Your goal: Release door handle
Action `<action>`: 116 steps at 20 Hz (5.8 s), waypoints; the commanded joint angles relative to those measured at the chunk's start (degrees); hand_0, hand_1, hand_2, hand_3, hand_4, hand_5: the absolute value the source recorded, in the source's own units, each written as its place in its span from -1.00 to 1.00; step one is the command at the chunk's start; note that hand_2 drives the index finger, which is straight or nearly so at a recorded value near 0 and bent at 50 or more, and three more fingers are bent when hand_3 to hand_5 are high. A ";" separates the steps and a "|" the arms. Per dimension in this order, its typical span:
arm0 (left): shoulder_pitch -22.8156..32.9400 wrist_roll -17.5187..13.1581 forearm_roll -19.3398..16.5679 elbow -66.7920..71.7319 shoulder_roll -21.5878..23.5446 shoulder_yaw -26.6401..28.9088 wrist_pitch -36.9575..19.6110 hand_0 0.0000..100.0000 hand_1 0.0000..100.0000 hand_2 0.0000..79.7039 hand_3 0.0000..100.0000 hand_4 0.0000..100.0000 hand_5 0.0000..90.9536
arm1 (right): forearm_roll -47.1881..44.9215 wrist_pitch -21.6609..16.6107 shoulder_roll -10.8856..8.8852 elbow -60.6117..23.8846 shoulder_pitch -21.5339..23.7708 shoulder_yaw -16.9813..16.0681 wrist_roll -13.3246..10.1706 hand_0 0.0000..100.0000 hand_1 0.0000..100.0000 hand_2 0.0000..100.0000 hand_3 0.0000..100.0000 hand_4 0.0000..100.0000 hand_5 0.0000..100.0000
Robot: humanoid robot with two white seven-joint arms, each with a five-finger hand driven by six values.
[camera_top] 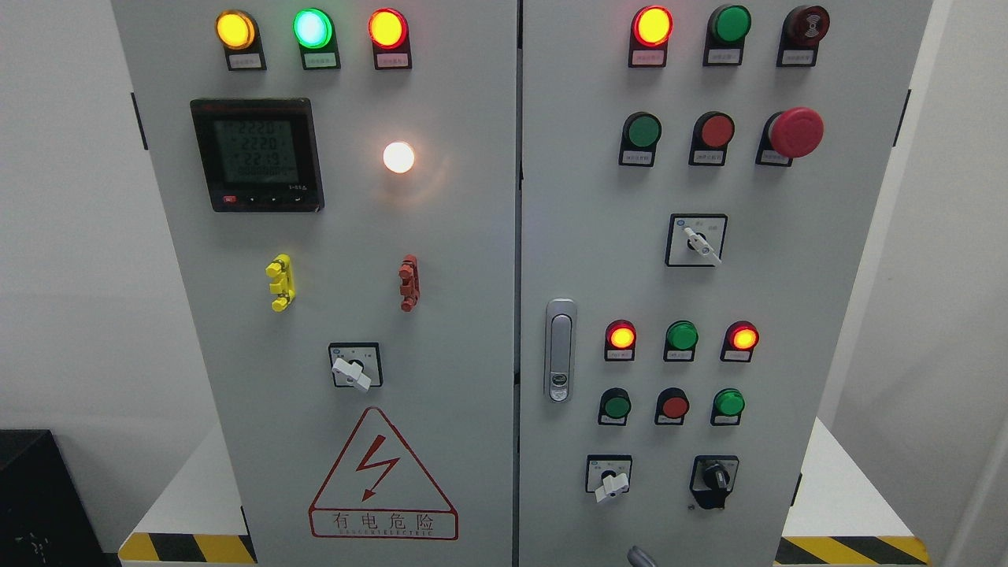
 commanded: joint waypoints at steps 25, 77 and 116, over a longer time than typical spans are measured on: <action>0.00 0.02 0.00 -1.14 0.00 -1.23 0.01 -1.00 -1.00 -0.94 -0.81 -0.97 -1.00 | 2.06 0.15 -0.05 -3.81 -0.17 0.95 0.07 -0.23 -0.46 -1.00 -0.66 -0.24 -0.24; 0.00 0.02 0.00 -1.14 0.00 -1.23 0.01 -1.00 -1.00 -0.94 -0.82 -0.97 -1.00 | 57.54 11.92 0.39 12.97 -29.61 0.69 -0.98 0.01 -0.27 -1.00 1.00 0.79 0.90; 0.00 0.02 0.00 -1.14 0.00 -1.23 0.01 -1.00 -1.00 -0.94 -0.82 -0.97 -1.00 | 58.33 12.10 0.65 13.59 -28.82 1.92 -0.90 -0.02 -0.30 -1.00 1.00 0.80 0.90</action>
